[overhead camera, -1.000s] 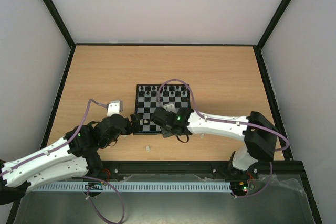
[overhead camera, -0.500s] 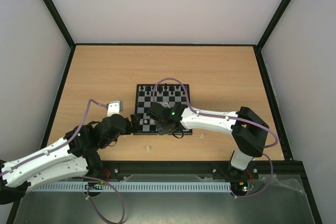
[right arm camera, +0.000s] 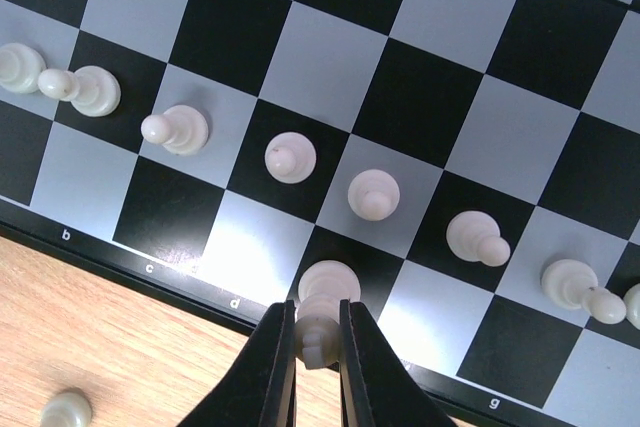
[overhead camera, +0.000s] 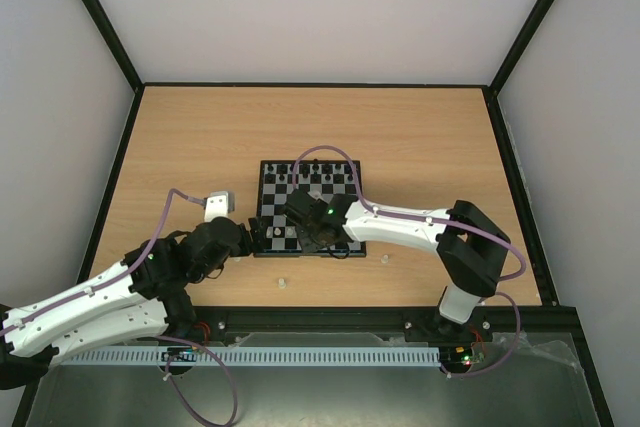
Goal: Set up the chess pieces on the board
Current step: Place the chess piece on the chessboard.
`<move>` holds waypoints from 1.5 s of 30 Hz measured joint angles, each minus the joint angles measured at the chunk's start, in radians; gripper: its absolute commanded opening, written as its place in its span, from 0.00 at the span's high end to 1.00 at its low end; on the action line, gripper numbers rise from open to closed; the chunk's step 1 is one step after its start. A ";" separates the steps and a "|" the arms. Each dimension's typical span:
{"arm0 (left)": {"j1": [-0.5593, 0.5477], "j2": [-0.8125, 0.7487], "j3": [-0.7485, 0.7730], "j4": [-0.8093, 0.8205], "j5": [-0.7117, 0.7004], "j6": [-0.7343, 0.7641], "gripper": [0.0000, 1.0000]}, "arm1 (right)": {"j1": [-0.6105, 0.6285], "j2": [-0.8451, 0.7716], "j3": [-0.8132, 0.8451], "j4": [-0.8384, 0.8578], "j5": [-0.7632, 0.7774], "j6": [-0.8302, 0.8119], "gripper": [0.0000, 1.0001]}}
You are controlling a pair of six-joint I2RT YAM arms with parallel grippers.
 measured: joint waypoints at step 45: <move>0.000 0.001 0.000 0.011 0.003 0.000 0.01 | -0.019 -0.028 -0.045 0.045 -0.025 -0.011 0.83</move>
